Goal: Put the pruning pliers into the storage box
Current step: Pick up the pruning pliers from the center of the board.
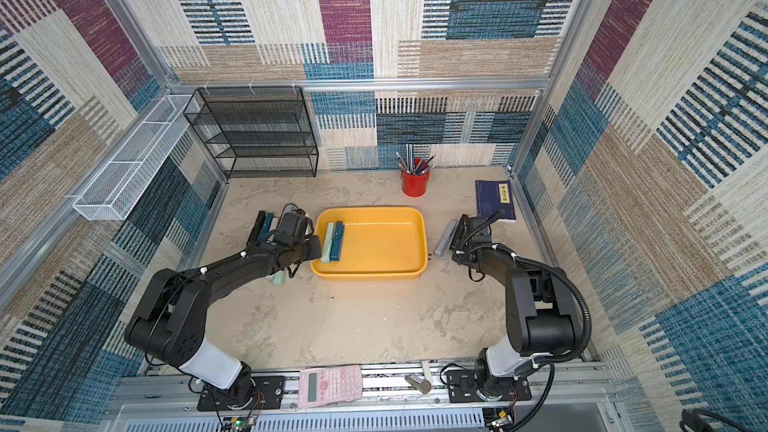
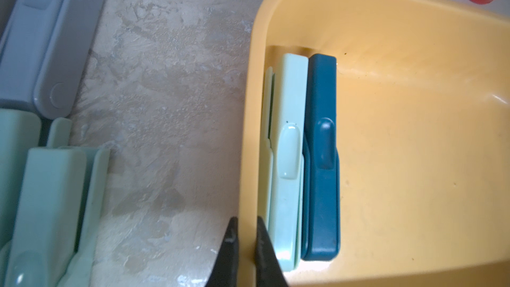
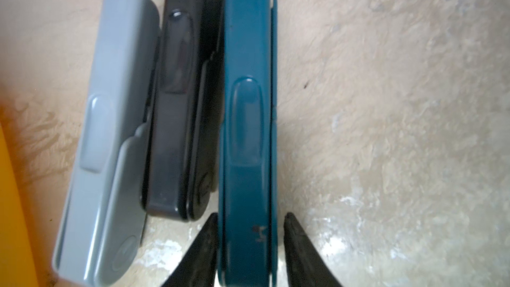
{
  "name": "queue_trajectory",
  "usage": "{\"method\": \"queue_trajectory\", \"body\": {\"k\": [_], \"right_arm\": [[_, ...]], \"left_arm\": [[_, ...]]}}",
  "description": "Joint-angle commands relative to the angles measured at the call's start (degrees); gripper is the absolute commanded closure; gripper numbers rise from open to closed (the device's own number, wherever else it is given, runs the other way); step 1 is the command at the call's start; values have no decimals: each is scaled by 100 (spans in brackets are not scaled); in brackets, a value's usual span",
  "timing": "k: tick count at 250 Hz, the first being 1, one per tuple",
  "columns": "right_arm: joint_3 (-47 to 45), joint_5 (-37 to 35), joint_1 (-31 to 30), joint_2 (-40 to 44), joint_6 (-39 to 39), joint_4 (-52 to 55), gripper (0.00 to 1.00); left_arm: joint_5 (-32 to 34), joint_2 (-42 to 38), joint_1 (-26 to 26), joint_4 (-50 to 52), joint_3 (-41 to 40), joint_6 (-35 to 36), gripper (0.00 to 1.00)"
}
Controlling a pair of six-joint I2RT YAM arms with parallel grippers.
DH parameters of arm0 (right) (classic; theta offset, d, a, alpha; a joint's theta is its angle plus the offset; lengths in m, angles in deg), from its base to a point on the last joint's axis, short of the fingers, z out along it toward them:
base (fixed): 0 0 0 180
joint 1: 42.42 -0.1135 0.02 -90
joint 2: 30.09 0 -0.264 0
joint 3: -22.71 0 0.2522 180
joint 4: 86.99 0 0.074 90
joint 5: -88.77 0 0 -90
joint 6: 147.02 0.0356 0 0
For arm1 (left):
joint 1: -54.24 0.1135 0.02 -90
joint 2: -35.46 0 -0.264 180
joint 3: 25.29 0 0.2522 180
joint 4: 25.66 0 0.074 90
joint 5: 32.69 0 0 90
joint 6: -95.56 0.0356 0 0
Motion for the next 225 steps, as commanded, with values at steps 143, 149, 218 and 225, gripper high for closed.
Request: {"method": "queue_trajectory", "body": {"k": [143, 149, 218, 225], "right_arm": [[226, -14, 129, 422, -167, 34, 74], [267, -4, 122, 490, -196, 85, 73], [817, 149, -749, 1156, -384, 202, 72], [904, 152, -948, 1131, -326, 218, 72]], "left_arm": [[61, 28, 22, 53, 36, 137, 100], [57, 28, 21, 54, 30, 133, 100], [-23, 55, 15, -50, 46, 22, 100], [-25, 63, 16, -47, 50, 7, 100]]}}
